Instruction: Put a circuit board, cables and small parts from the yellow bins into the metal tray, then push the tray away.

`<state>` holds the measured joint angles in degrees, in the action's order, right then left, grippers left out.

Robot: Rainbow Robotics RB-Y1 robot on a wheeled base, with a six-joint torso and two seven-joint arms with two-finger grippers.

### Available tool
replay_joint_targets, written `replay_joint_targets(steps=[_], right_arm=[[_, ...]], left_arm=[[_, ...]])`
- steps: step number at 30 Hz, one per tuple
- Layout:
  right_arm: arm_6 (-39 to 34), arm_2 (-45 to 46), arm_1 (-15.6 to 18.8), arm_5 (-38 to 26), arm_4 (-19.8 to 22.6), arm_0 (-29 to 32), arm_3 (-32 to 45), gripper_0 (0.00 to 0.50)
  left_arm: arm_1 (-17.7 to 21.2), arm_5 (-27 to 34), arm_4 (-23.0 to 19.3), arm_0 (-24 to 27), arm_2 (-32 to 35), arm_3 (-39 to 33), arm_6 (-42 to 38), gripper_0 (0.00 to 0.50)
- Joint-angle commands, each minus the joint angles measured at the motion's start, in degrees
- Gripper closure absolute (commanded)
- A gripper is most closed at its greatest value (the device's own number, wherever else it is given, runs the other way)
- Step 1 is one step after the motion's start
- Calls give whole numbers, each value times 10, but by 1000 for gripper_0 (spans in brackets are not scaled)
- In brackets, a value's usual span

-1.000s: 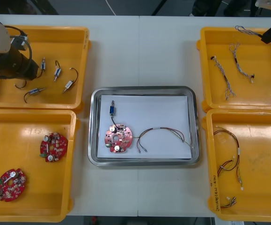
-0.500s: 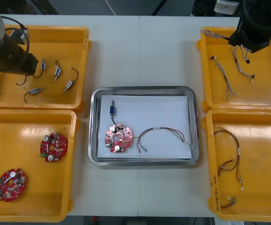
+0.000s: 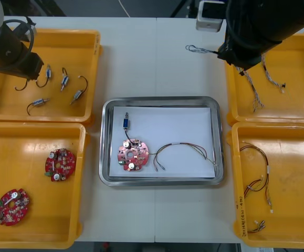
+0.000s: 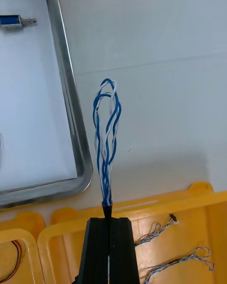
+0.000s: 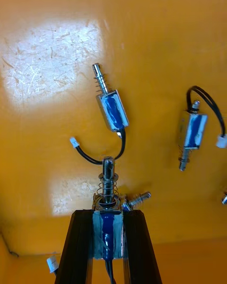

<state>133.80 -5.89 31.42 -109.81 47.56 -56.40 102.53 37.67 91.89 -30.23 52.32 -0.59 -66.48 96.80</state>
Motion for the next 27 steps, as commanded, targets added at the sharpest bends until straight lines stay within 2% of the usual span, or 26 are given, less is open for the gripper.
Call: replay_joint_targets(steps=[1,11,15,19,27], right_arm=[[-22,-54,-17,-2,0,-1,41,500],[-44,-164,-18,-2,8,0,47,500],[-78,-211,-18,-2,9,0,45,500],[-111,-245,-18,-1,4,0,44,500],[-126,-306,-26,69,-14,0,-1,500]], left_arm=[[19,45,6,-5,16,-56,-40,500],[16,148,15,-5,16,-133,-72,500],[14,180,15,-5,16,-162,-89,500],[9,181,11,-6,16,-184,-116,500],[-3,181,5,-6,16,-204,-144,500]])
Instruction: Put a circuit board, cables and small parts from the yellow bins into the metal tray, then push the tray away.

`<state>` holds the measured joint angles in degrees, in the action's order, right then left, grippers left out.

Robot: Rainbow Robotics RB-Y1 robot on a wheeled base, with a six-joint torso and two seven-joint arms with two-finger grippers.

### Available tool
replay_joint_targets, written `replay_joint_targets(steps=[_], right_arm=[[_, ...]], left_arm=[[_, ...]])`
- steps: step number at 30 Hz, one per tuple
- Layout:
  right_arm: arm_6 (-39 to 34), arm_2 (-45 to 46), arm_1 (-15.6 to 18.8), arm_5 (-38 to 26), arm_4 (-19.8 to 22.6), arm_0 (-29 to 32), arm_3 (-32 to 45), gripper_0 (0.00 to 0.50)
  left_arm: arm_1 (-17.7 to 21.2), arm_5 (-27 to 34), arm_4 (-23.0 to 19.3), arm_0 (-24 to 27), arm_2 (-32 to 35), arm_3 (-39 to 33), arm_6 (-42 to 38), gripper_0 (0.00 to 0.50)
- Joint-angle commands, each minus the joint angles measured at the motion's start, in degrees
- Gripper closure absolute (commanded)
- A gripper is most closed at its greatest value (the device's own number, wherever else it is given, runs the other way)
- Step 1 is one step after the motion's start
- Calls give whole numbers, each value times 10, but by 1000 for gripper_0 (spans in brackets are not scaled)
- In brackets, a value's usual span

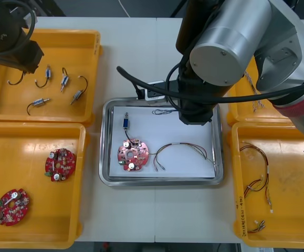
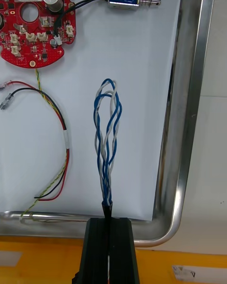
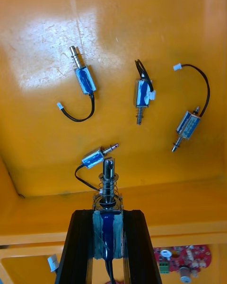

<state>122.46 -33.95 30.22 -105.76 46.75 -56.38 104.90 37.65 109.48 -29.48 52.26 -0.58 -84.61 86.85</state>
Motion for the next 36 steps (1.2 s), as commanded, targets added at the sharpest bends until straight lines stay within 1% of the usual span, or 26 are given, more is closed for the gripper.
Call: replay_joint_targets(steps=[1,8,14,17,19,23,28,33,36], right_arm=[[-13,-26,-17,35,-6,-1,-36,500],[-6,-37,-27,51,-11,-1,-83,500],[-10,-82,-20,88,-52,-1,-86,500],[-10,-99,-17,100,-62,-1,-86,500],[-13,-118,-11,110,-69,-1,-87,500],[-18,-150,7,145,-70,-1,-87,500],[-21,-166,27,180,-70,-1,-87,500],[-21,-173,40,203,-71,-1,-98,500],[-21,-173,42,205,-71,-1,-103,500]], left_arm=[[-5,5,-3,-5,17,-25,-48,500],[-5,5,-10,-5,16,-30,-57,499],[-5,5,-18,-5,16,-32,-63,500],[-5,5,-18,-5,16,-32,-63,500],[-5,5,-18,-5,16,-32,-63,499],[-5,5,-19,-5,17,-33,-63,500],[-5,5,-19,-5,17,-32,-63,500],[-5,5,-20,-5,17,-33,-63,499],[-5,5,-20,-5,17,-32,-64,499]])
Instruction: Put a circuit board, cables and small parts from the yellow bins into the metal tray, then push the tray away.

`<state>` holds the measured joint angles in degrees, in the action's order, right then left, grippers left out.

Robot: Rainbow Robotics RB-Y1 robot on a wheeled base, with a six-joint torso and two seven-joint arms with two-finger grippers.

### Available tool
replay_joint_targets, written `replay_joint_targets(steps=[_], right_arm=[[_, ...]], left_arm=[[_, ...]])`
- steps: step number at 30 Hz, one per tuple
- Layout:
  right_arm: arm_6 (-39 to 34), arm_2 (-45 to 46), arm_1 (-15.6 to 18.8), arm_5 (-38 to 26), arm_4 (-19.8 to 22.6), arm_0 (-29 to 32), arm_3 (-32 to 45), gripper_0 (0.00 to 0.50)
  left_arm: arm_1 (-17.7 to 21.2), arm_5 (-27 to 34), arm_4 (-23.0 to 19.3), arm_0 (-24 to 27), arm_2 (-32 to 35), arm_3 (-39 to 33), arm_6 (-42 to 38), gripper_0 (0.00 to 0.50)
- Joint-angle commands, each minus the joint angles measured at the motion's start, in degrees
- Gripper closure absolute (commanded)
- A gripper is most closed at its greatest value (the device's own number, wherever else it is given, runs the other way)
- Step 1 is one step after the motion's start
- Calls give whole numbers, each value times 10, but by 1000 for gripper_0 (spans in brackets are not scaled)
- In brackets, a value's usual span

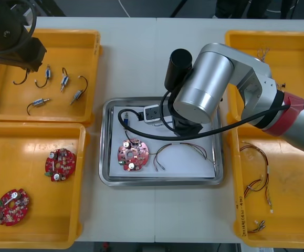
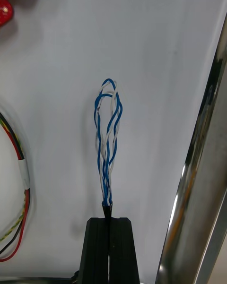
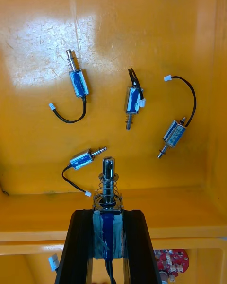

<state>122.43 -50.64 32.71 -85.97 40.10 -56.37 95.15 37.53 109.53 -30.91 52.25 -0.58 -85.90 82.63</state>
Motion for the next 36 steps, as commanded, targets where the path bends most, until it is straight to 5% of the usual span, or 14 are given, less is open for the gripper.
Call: replay_joint_targets(steps=[1,7,9,12,36], right_arm=[[-23,-7,19,7,-5,-1,-6,500],[-23,-6,23,5,-4,-1,-7,488],[-25,-6,22,3,-4,-1,-7,358],[-27,-6,20,2,-4,-1,-7,0],[-44,16,13,-43,-13,-1,37,0]], left_arm=[[-4,5,-6,-5,17,-19,-22,499],[-4,5,-7,-5,16,-19,-23,500],[-4,5,-8,-5,17,-19,-24,499],[-4,5,-9,-5,17,-19,-24,500],[-4,5,-13,-5,17,-20,-28,500]])
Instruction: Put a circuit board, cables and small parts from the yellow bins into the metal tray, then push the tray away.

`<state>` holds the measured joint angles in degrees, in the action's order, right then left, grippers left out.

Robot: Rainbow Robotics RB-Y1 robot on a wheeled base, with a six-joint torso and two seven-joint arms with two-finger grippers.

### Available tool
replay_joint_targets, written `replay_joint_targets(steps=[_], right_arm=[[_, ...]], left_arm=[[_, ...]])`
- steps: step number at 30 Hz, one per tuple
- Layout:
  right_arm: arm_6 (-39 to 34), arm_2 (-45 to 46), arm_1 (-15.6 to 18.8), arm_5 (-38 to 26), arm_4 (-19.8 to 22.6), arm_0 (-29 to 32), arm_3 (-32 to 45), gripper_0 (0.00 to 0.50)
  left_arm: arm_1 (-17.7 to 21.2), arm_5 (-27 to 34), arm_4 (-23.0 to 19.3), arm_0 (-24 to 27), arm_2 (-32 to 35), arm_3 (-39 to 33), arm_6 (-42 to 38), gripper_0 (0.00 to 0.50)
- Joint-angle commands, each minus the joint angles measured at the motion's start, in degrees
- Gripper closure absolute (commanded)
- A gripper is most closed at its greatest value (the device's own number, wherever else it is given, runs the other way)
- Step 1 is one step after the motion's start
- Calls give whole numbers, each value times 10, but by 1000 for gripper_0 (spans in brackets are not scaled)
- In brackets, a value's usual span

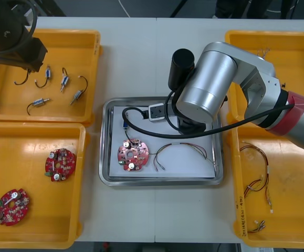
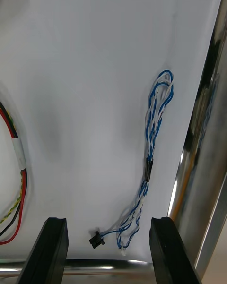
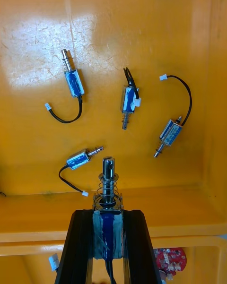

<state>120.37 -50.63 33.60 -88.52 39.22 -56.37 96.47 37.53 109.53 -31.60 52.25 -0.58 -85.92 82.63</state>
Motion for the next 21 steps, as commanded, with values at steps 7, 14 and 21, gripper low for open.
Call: replay_joint_targets(steps=[7,14,21], right_arm=[[-36,91,-14,-119,10,6,72,0],[-51,225,-25,-215,21,59,140,0],[-105,340,-21,-215,23,114,221,0]], left_arm=[[-3,5,-12,-5,16,-23,-36,500],[-9,5,-26,-5,15,-34,-48,500],[-22,5,-27,-5,-6,-52,-69,500]])
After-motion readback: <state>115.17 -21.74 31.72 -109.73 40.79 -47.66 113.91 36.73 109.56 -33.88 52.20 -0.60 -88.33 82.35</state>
